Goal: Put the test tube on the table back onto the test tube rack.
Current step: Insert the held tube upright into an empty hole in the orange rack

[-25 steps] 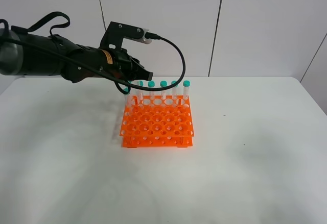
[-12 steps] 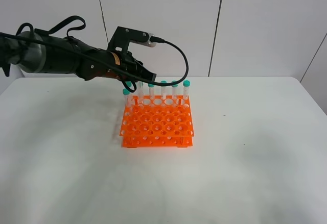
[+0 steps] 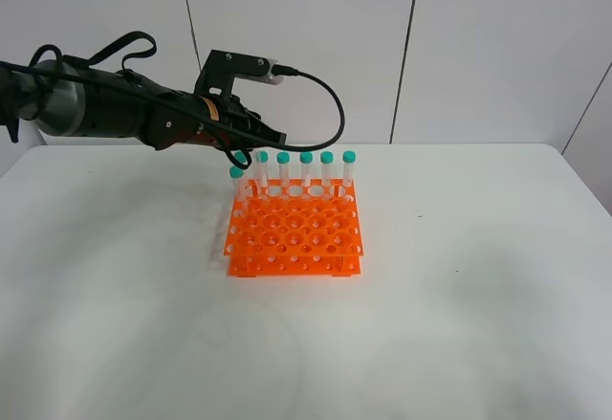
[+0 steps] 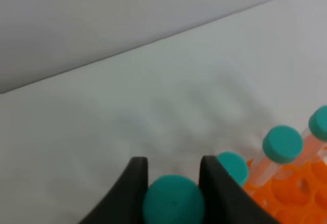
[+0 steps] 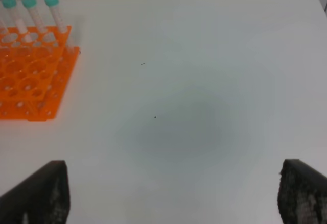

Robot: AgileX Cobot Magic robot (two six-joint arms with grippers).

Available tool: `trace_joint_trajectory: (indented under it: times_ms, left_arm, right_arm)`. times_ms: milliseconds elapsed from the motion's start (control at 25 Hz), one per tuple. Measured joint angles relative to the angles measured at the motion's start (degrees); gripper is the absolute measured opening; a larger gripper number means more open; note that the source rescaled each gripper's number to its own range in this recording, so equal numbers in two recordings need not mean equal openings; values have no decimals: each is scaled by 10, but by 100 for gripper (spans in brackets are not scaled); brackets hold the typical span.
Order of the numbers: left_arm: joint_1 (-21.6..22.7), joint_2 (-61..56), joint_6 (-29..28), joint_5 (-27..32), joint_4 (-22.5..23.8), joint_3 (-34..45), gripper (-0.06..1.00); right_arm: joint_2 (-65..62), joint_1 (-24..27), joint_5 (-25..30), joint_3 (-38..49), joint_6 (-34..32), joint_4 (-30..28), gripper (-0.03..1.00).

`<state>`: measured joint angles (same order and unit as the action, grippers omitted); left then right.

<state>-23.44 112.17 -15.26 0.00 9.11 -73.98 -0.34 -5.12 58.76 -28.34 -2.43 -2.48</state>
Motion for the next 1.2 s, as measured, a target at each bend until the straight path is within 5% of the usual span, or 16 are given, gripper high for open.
trace_joint_trajectory:
  times_ms: [1200]
  left_arm:
    - [-5, 1, -37, 9, 0, 1, 0]
  right_arm:
    - [0, 0, 0, 0, 0, 0, 99]
